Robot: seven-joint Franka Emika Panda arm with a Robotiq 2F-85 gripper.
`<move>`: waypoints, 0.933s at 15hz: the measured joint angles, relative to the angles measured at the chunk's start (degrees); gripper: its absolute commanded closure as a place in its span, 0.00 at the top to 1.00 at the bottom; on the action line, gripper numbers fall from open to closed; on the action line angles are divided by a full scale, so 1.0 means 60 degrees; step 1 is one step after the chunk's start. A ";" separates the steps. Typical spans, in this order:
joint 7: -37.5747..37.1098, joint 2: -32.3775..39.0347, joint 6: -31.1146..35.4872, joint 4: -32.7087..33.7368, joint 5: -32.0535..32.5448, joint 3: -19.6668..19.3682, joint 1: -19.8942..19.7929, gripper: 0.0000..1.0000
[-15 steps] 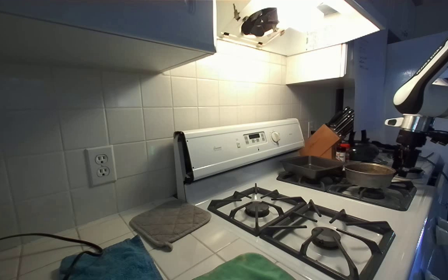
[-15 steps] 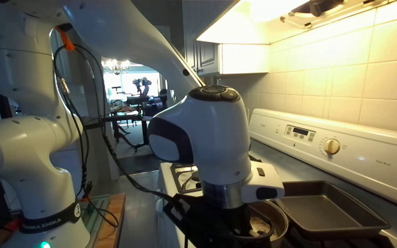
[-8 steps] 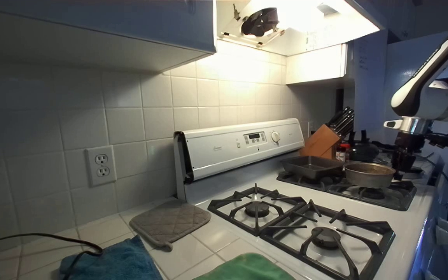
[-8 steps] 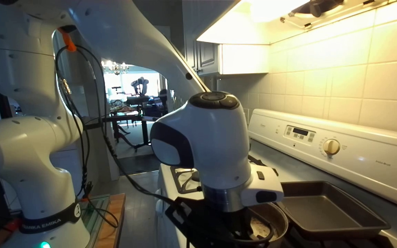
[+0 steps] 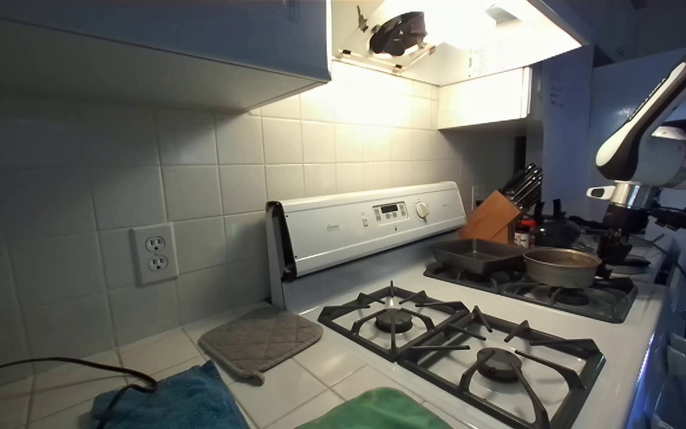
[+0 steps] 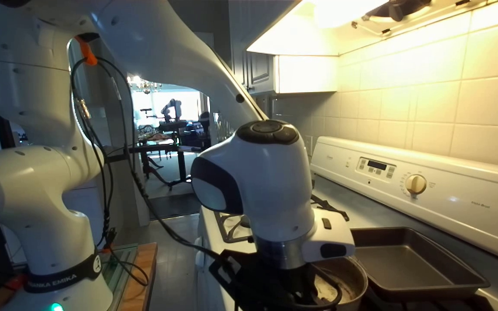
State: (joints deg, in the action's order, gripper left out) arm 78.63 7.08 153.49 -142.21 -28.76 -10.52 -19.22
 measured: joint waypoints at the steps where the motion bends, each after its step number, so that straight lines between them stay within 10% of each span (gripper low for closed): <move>1: 0.0042 0.0011 0.0004 0.0000 -0.0048 0.0003 0.0000 0.05; 14: 0.0119 0.0019 0.0016 -0.0017 -0.0079 0.0008 -0.0001 0.06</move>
State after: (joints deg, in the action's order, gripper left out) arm 79.34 7.20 153.59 -142.32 -29.24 -10.47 -19.23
